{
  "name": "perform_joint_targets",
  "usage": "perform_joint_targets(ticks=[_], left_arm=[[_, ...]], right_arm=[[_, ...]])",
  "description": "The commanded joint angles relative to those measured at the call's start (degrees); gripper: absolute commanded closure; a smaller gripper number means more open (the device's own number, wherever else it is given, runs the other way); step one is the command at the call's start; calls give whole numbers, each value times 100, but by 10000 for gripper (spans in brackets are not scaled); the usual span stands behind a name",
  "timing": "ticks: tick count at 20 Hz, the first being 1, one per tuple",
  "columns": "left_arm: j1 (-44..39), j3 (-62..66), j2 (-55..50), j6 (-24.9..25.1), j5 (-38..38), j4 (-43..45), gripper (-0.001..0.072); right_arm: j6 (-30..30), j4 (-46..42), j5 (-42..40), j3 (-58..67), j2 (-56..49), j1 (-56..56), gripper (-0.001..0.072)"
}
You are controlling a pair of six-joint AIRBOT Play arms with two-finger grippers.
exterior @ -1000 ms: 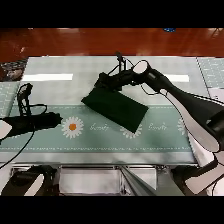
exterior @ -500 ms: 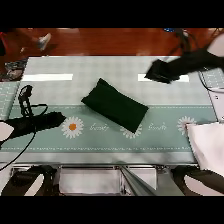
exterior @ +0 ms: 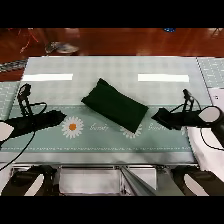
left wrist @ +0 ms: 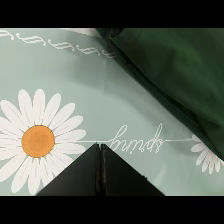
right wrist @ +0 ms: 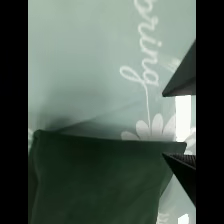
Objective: Fold the shirts.
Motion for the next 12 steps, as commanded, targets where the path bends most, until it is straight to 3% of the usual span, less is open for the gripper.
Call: perform_joint_targets(ticks=[1, 7, 12], left_arm=[[4, -2, 0, 0, 0, -4, 689], [4, -2, 0, 0, 2, -4, 689], [4, -2, 0, 0, 4, -4, 689]], right_arm=[[-892, 1373, -437, -372, -706, -17, 304], [-2367, 3176, -435, -264, -1937, -15, 304], [-2439, 3198, -444, 435, -2726, 295, 304]])
